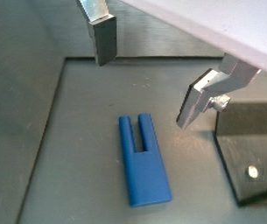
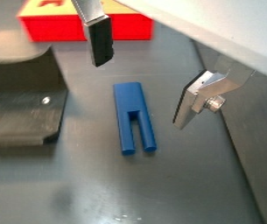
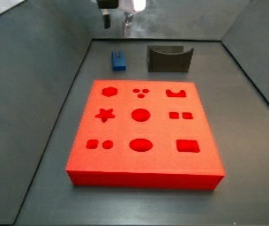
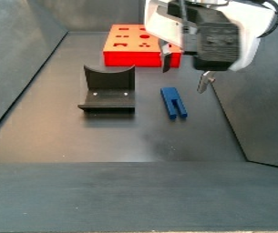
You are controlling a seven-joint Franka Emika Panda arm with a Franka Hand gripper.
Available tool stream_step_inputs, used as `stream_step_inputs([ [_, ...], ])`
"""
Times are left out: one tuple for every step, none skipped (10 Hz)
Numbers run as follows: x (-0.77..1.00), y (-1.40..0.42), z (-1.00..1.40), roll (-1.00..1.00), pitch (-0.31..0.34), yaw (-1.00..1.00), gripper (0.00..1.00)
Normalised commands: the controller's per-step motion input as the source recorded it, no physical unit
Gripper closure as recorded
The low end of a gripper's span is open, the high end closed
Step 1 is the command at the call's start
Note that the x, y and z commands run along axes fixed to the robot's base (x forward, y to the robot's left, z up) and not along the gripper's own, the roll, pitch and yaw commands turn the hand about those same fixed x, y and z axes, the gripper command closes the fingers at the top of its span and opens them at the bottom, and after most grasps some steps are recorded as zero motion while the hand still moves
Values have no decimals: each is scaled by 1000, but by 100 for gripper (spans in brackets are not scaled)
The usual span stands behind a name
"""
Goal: Pick up the square-circle object. Move up. Rotate the square-circle object. Place the square-circle object on the fixture. Regrasp the square-circle object. Move to above the board. Insert the square-circle object.
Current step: Rotate the square-circle object.
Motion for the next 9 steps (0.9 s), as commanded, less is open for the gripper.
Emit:
stream_step_inputs([
  [34,-1,-39,-5,-10,1000,0],
  [34,-1,-39,-6,-11,1000,0],
  [34,-1,-39,-6,-12,1000,0],
  [34,-1,-38,-7,-13,1000,0],
  [34,-1,-39,-8,-15,1000,0],
  [33,-1,-39,-9,-17,1000,0],
  [33,-1,-39,-11,-21,1000,0],
  [33,-1,-39,-12,-24,1000,0],
  [32,-1,-39,-16,-31,952,0],
])
